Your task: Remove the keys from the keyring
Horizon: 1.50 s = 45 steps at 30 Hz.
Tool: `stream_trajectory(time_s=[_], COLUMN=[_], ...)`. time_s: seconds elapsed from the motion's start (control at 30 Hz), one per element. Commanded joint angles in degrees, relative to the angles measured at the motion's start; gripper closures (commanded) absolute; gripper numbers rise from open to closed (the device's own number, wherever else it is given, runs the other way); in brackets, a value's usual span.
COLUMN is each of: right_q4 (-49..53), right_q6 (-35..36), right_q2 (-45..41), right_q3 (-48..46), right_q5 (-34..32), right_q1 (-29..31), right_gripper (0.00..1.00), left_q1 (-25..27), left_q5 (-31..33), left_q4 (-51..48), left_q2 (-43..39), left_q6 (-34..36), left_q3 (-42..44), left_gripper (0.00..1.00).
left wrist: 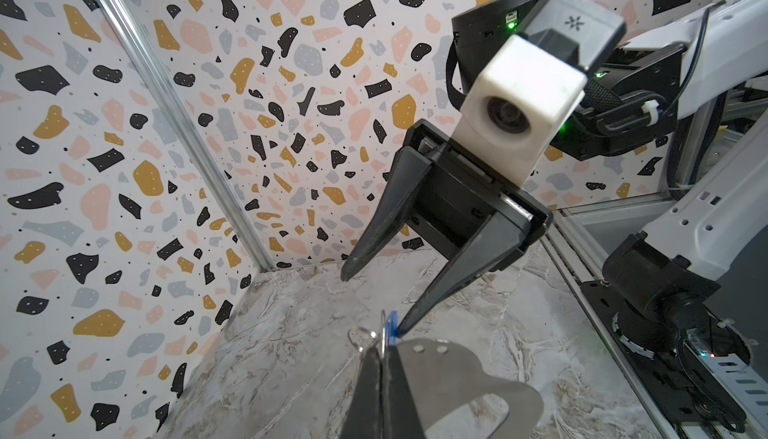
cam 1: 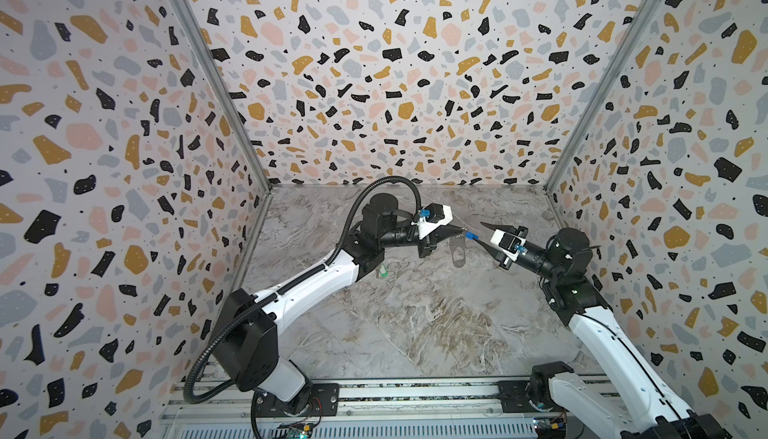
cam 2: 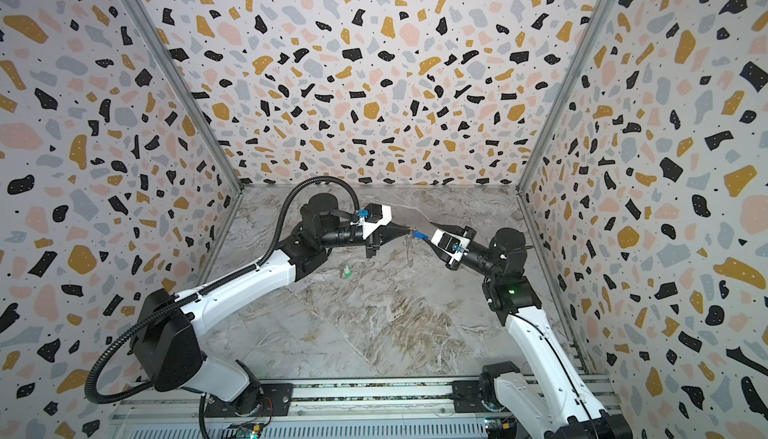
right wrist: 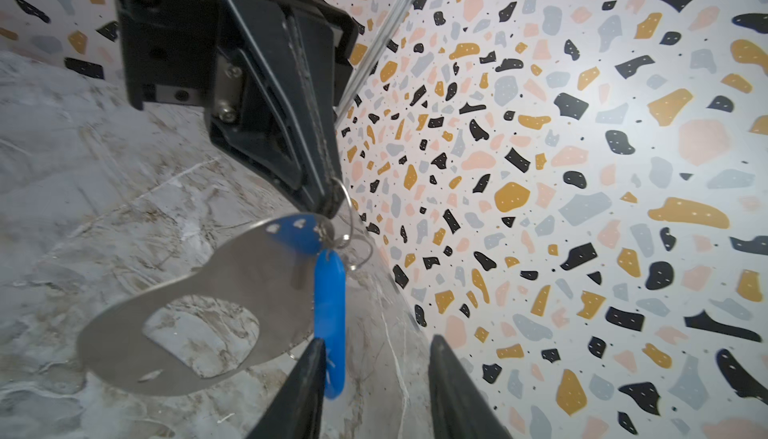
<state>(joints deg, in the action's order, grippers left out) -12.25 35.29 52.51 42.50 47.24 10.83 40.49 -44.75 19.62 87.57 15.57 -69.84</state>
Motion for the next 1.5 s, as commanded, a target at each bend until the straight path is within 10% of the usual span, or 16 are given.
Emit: stream_trajectory(time_s=[0.0,1.47], right_q4=[4.86,-17.73], right_q6=[-0.54,-21.67], right_q2=[0.07,6.33], right_q3=[3.66,-0.77], right_q5=[5.61,18.28], right_q1=[-0.37,-2.05], right_gripper=[0.58,0.78], left_q1=[-0.42,-0.68], left_q5=[-1.13,-1.38], left_q4=[3.33,2.35], left_q2=[-0.36,-1.52], left_q6=[-0.47,1.03], left_q3=[-0.02,1.73], left_gripper=[1.0,1.0])
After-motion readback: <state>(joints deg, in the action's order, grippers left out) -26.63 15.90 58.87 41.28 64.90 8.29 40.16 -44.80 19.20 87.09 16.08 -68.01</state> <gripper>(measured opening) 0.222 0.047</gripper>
